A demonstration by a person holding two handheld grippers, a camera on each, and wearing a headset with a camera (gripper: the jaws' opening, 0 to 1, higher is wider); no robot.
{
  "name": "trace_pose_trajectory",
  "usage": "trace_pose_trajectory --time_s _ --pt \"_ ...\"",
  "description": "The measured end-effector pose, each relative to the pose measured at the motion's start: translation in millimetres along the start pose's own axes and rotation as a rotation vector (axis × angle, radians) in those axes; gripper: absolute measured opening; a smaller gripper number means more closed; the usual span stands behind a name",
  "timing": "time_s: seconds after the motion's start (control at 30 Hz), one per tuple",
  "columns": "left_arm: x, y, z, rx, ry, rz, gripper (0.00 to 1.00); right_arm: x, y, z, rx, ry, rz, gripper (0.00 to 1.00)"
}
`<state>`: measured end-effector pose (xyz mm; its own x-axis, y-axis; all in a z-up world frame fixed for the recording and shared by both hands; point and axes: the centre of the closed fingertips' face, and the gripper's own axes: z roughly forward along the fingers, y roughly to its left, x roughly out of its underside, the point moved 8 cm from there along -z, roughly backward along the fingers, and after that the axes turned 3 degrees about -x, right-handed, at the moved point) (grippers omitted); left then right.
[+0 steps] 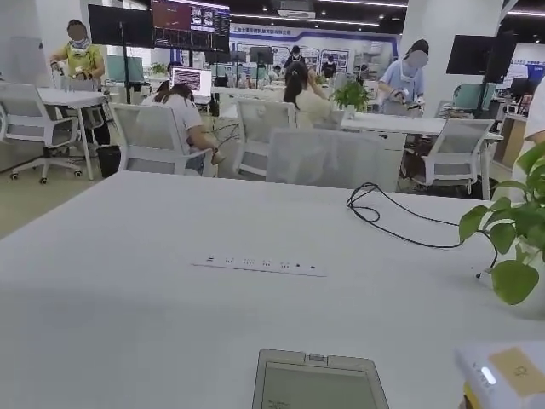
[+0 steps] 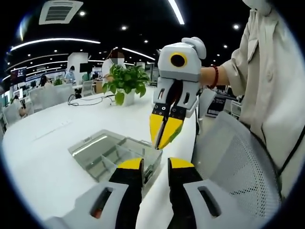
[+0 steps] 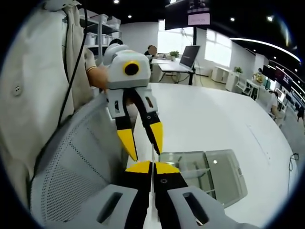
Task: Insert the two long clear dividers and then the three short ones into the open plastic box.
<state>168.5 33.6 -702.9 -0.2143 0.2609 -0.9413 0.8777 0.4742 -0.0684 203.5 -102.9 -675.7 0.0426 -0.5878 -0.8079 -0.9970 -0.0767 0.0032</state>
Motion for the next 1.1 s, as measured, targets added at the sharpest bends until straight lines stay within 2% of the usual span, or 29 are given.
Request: trace_pose_trajectory --time_s 0.4,1.1 --pt "2.4 7.7 -0.7 -0.076 -0.019 -0.046 0.40 5.5 -17.6 -6.5 0.072 0.010 0.030 0.02" --pt "6.9 17.0 -0.3 -0.152 -0.041 -0.107 0.61 22.3 -46.3 -9.8 0.172 0.042 0.114 0.02"
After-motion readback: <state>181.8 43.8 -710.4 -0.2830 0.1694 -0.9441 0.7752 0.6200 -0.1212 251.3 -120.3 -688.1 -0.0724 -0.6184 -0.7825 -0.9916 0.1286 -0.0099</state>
